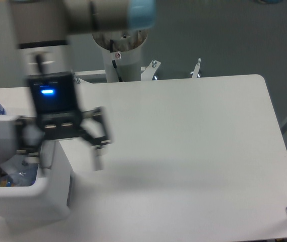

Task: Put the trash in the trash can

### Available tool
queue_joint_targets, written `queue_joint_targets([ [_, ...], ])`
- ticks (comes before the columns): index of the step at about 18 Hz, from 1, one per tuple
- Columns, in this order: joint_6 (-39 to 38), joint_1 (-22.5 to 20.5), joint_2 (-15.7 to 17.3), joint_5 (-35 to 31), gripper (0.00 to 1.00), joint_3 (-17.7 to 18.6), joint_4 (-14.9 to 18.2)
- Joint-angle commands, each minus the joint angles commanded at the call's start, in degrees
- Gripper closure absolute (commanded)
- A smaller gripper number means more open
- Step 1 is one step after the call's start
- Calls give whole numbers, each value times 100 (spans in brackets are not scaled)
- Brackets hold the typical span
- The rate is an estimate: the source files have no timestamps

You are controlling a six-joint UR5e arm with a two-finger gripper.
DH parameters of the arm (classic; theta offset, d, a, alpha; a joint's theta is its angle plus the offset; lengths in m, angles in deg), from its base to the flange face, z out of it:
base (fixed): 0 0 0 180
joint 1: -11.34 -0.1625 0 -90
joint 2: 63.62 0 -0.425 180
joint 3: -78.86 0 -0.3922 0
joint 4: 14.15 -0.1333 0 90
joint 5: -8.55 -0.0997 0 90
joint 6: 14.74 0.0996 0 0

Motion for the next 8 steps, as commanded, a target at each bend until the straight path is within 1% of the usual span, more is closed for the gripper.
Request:
queue_joint_targets([
  [2,756,-168,220,-202,0,150,588],
  [5,2038,-475,527,-239,0,247,1651],
  [6,2400,-572,572,-221,0,247,1854],
  [7,2603,-625,607,-212,0,273,1935],
  [8,2649,-660,634,-221,0,291,1970],
])
